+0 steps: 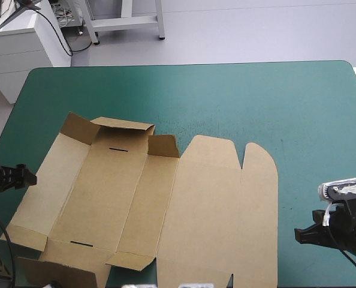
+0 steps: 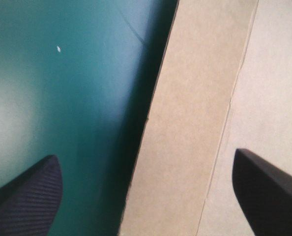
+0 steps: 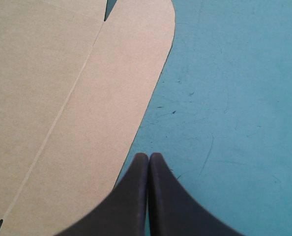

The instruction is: Fold the box

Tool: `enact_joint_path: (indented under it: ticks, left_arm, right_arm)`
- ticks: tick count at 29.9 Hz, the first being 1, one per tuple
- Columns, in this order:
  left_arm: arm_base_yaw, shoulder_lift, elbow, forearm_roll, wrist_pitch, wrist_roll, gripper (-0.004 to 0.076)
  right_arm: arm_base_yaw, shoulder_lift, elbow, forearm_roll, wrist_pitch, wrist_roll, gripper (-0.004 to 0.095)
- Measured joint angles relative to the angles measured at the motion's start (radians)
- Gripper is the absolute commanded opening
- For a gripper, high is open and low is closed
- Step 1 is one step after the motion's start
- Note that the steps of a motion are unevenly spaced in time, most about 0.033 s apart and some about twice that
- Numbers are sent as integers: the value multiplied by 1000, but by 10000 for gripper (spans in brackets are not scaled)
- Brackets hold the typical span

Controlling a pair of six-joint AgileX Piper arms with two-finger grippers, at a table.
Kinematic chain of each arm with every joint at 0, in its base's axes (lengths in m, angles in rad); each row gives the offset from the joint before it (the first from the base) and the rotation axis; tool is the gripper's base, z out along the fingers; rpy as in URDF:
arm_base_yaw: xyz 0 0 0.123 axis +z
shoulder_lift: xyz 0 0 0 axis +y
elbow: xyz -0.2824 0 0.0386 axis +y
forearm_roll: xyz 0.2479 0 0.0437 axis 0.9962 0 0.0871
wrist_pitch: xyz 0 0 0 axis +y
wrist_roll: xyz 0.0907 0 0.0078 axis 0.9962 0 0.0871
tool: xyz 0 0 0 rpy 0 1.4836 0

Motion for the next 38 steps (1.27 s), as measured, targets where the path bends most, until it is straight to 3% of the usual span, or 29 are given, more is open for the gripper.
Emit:
enact_joint_path:
  ticks: [24,38]
  left_arm:
    - [0,89,165,-131,37,117,658]
    - [-204,24,169,-62,42,56,459]
  right_arm:
    - [-1,0,6,28,5,-5,-19]
    - [-1,0,6,31,5,-27,-19]
